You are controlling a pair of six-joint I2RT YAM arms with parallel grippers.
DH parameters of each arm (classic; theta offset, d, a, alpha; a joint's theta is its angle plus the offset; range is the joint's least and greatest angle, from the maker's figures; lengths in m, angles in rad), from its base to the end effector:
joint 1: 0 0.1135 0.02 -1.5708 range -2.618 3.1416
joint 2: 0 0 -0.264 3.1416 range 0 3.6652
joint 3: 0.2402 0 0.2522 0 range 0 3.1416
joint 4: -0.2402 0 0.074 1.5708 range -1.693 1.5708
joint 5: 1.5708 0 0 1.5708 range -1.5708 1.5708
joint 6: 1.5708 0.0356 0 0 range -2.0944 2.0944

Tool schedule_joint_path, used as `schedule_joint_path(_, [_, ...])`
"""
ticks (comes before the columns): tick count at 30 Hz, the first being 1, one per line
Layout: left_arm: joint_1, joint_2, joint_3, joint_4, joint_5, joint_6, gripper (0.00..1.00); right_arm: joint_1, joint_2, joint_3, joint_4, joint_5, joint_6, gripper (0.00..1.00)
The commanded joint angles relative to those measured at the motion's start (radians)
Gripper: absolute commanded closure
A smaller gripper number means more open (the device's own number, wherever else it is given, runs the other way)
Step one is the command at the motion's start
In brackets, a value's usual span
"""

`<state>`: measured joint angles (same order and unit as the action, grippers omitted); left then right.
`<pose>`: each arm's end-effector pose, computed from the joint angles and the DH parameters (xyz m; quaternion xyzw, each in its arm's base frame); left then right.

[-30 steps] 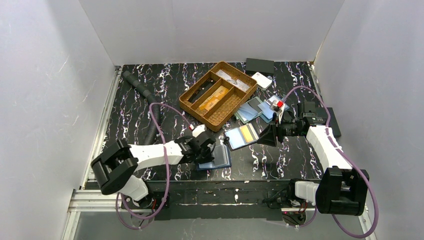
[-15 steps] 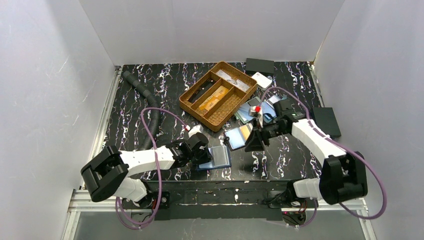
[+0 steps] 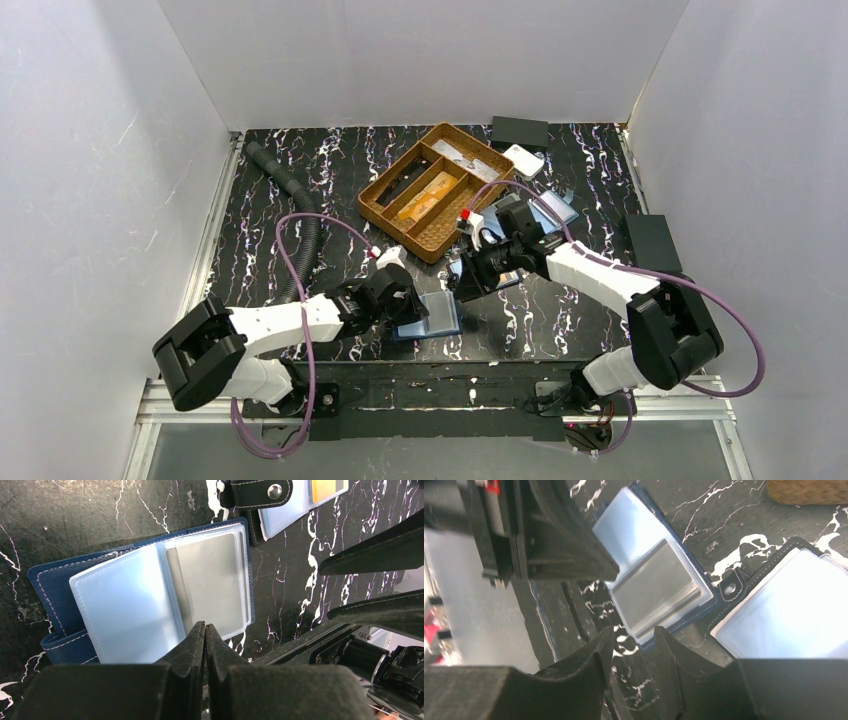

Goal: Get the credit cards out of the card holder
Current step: Remove the credit card from the card holder.

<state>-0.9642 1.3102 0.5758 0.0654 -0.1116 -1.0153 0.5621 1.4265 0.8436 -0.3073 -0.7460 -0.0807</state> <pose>0.1514 -0.2112 0.1811 -0.0472 0.8977 -0.3361 0.2808 0.2262 0.1711 0.2122 -0.3927 0.7945 0.4077 0.2200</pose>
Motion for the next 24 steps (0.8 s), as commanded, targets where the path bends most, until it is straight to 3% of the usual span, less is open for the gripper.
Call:
schedule_joint_path(1, [-0.001,0.016,0.017,-0.006,-0.018,0.029,1.00,0.052,0.023,-0.016,0.254,0.130,0.340,0.54])
schedule_joint_path(14, [-0.001,0.141,0.016,-0.008,-0.043,0.004,1.00,0.067,0.148,-0.028,0.248,0.111,0.451,0.50])
schedule_joint_path(24, [-0.001,0.165,0.005,-0.004,-0.038,-0.010,1.00,0.071,0.083,-0.132,0.386,0.067,0.523,0.48])
